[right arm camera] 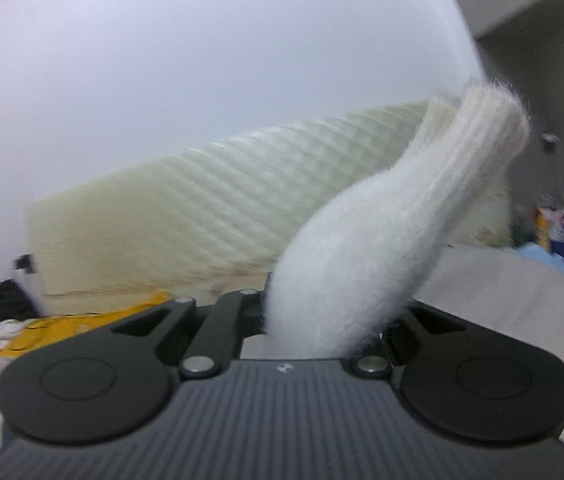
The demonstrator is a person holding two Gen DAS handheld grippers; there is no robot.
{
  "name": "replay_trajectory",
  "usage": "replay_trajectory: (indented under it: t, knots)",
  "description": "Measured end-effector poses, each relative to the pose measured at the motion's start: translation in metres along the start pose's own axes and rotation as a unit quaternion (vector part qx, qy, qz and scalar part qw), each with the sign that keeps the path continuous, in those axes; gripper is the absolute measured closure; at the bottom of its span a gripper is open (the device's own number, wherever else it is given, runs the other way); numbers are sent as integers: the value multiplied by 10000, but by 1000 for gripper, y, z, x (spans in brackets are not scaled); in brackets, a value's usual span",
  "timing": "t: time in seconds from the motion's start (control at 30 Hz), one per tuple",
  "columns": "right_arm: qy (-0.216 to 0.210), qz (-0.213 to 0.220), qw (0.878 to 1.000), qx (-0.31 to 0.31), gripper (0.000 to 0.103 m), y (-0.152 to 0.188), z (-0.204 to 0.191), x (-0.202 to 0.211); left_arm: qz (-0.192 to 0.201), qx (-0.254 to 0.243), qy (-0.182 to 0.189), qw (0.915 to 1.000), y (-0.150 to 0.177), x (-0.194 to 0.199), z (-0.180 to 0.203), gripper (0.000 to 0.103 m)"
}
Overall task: Fold large clothes
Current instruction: 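Lift the sleeve with the right gripper and fold it across the sweater body, then open the right gripper to release the folded sleeve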
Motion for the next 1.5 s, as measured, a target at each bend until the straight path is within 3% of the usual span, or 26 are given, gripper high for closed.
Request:
replay_trajectory:
  t: [0.23,0.4,0.5,0.6,0.83,1.0,1.1,1.17,1.23,1.4,1.5]
  knots:
    - [-952,-32,9912,919,90,20,-121,37,325,557,38,9979,-9,31,-37,39]
    - [-1454,-153,9754,1649,89,76,-188,58,497,1153,63,9921,-12,45,-72,39]
    - [-1752,-371,9670,1813,89,117,-213,67,533,1200,-232,9911,-13,51,-87,39]
    - [-1993,-714,9573,1968,89,165,-232,75,581,1341,-237,9890,-12,54,-98,39]
    - [-2230,-1793,9315,2245,89,272,-254,84,456,1541,-189,9868,-6,38,-112,39]
    - [-2393,-2330,9106,2433,87,316,-265,90,552,1563,-112,9861,-8,25,-116,39]
    - [-2452,-2558,9044,2376,83,319,-264,90,672,1571,-32,9853,-10,23,-118,39]
    - [-2591,-2736,8978,2279,70,319,-264,90,750,1624,79,9838,-12,24,-120,39]
    - [-2725,-2897,8911,2185,36,315,-262,93,811,1673,181,9824,-12,25,-120,39]
    - [-2955,-3064,8822,2014,33,302,-245,114,888,1605,334,9825,-12,32,-111,39]
    - [-3046,-3116,8800,1890,33,297,-225,126,652,1466,493,9858,-8,27,-97,40]
Point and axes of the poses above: each gripper's, at about its wrist camera, not at the fingertips, and x roughly against the way its jaws point, z to its right, y to its underside, the point moved 4 cm from there along -x, roughly the way its jaws point, and after that the axes turned 5 degrees about -x, right-handed, at the moved point
